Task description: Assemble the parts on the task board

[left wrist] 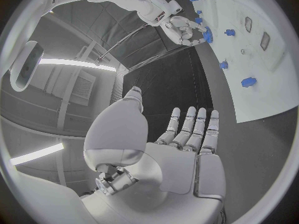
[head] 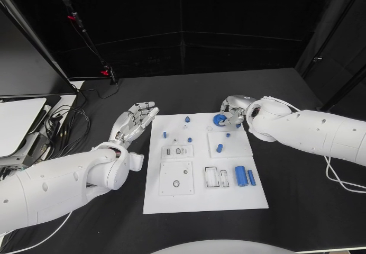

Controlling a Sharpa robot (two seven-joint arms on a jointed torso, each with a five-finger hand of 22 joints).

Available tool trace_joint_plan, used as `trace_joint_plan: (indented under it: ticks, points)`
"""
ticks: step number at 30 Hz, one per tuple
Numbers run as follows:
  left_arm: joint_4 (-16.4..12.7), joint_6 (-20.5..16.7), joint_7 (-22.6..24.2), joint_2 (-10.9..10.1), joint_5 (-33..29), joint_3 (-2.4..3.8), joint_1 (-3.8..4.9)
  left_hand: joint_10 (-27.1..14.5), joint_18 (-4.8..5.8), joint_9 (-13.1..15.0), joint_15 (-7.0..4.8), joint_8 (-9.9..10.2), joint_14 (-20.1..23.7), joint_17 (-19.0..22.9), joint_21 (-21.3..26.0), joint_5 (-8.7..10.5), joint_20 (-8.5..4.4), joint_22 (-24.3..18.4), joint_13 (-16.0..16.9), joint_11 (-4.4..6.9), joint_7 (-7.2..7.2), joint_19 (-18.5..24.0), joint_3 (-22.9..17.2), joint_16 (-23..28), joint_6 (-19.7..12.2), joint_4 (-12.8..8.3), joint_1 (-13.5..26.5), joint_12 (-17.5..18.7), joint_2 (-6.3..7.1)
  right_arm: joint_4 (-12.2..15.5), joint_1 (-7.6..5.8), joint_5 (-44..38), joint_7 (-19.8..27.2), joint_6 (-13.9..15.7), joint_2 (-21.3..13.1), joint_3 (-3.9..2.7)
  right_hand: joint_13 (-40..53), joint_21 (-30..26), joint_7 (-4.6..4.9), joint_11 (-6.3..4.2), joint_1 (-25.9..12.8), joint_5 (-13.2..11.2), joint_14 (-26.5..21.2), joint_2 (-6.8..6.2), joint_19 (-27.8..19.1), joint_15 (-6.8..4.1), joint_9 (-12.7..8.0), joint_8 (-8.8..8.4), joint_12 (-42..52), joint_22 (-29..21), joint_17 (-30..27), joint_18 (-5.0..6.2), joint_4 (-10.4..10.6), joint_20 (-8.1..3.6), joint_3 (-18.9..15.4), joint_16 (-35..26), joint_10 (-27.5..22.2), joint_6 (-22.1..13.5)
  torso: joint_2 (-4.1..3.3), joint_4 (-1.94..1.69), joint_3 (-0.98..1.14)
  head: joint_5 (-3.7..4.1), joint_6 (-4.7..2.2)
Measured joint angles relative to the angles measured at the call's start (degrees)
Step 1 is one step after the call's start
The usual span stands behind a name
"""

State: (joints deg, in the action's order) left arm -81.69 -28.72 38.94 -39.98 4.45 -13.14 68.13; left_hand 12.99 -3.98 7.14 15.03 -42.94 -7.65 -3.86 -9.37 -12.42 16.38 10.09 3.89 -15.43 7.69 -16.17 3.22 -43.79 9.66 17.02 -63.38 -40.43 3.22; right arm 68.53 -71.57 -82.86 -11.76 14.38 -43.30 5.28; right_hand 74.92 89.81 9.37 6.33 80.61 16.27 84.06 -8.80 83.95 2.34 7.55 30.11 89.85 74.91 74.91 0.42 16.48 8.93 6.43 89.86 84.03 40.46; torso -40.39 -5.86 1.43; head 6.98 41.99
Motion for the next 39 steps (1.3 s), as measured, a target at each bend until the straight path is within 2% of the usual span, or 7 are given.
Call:
trace_joint_plan:
  ticks: [5,9,15,25,28,33,39]
  points:
    - [-0.01,0.04,0.00,-0.01,0.00,0.00,0.00,0.00,0.00,0.00,0.00,0.00,0.00,0.00,0.00,0.00,0.00,0.00,0.00,0.00,0.00,0.00,0.00,0.00,0.00,0.00,0.00,0.00,0.00,0.03,0.02,-0.07,-0.71,-0.28,-0.01,0.00,0.00,0.00,-0.38,-0.41,-0.12,0.00,-0.02,0.48,0.00,-0.41,-1.03,-2.09,0.00,0.00,0.00,0.00,0.03,-0.43,0.58,0.00,0.01,3.35,0.00,0.00,0.00,-0.07,0.01]
    - [-0.01,0.10,0.00,-0.01,0.00,-0.01,0.00,0.00,0.00,-0.08,0.00,0.00,0.00,0.00,0.00,0.00,0.21,0.00,0.00,0.00,0.00,0.21,0.00,0.00,0.00,0.00,-0.22,0.00,-0.22,0.03,0.00,-0.13,-1.32,-0.49,0.11,-0.07,0.00,0.00,-1.18,-1.47,-0.64,-0.01,-0.12,1.10,0.05,-0.93,-2.16,-4.73,0.00,0.00,0.00,0.00,0.02,-1.19,1.06,0.00,-0.02,7.96,0.00,-0.01,0.02,-0.09,0.01]
    - [0.00,0.19,0.00,-0.01,0.00,-0.01,0.00,0.00,0.00,-0.08,0.00,0.00,0.00,0.00,0.00,0.00,0.21,-0.01,0.00,0.00,0.00,0.21,0.00,0.00,0.00,0.00,-0.22,0.00,-0.22,0.11,-0.12,-0.20,-2.05,-0.70,0.36,-0.12,0.00,0.00,-1.72,-1.54,-0.85,-0.02,-0.12,1.29,0.19,-1.34,-3.15,-7.79,0.00,0.00,0.00,0.00,-0.05,-1.47,1.60,0.00,-0.09,10.63,0.00,-0.01,0.02,-0.15,0.03]
    - [-0.04,0.31,0.00,0.01,0.00,-0.02,0.00,0.00,-0.01,-0.08,0.00,0.00,0.00,0.00,0.00,0.00,0.21,-0.01,0.00,0.00,0.00,0.21,0.00,0.00,0.00,0.00,-0.22,0.00,-0.22,0.36,-0.23,-0.29,-3.07,-1.10,0.56,-0.20,0.00,0.00,-1.63,-1.95,0.31,-0.36,-0.10,2.41,-0.01,-1.35,-3.88,-10.88,0.00,0.00,0.00,0.00,-0.99,-1.67,3.03,0.00,-0.09,12.88,0.01,-0.01,0.02,-0.20,0.10]
    - [-0.04,0.33,0.00,0.01,0.00,-0.02,0.00,0.00,0.00,-0.08,0.00,0.00,0.00,0.00,0.00,0.00,0.21,-0.01,0.00,0.00,0.00,0.21,0.00,0.00,0.00,0.00,-0.22,0.00,-0.22,0.57,-0.21,-0.30,-3.12,-0.82,0.55,-0.18,0.00,0.00,-1.00,-2.09,1.50,-0.65,-0.11,3.26,-0.01,-1.75,-3.92,-11.87,0.00,0.00,-0.01,0.00,-1.94,-1.67,4.29,0.00,0.05,13.52,0.01,-0.01,0.03,-0.20,0.10]
    - [-0.07,0.37,0.00,0.00,0.00,-0.03,0.00,0.00,0.00,-0.07,0.00,0.00,0.00,0.00,0.00,0.00,0.21,-0.01,0.00,0.00,0.00,0.21,0.00,-0.24,0.00,0.00,-0.22,0.00,-0.22,1.10,0.14,-0.24,-2.45,1.36,0.31,-0.01,0.00,0.00,-0.45,-2.35,2.06,-0.48,-0.11,3.56,0.19,-1.75,-3.95,-12.44,0.00,0.00,-0.01,0.00,-2.50,-1.87,4.85,0.00,-0.09,14.07,0.02,-0.01,0.03,-0.28,0.13]
    - [-0.06,0.43,0.00,-0.06,0.00,-0.04,0.00,0.00,-0.01,-0.13,0.00,0.00,0.00,0.00,0.00,0.00,-0.01,-0.01,0.00,0.00,0.00,0.42,0.00,-0.24,0.00,0.00,-0.22,0.01,-0.22,2.73,0.23,1.05,-0.12,6.12,-0.49,0.02,0.00,0.00,-0.06,-2.35,3.12,-0.46,-0.11,3.70,0.19,-1.75,-4.20,-13.38,0.00,0.00,-0.01,0.00,-2.83,-1.87,5.18,0.00,-0.09,14.46,0.07,0.03,0.00,-0.48,0.07]
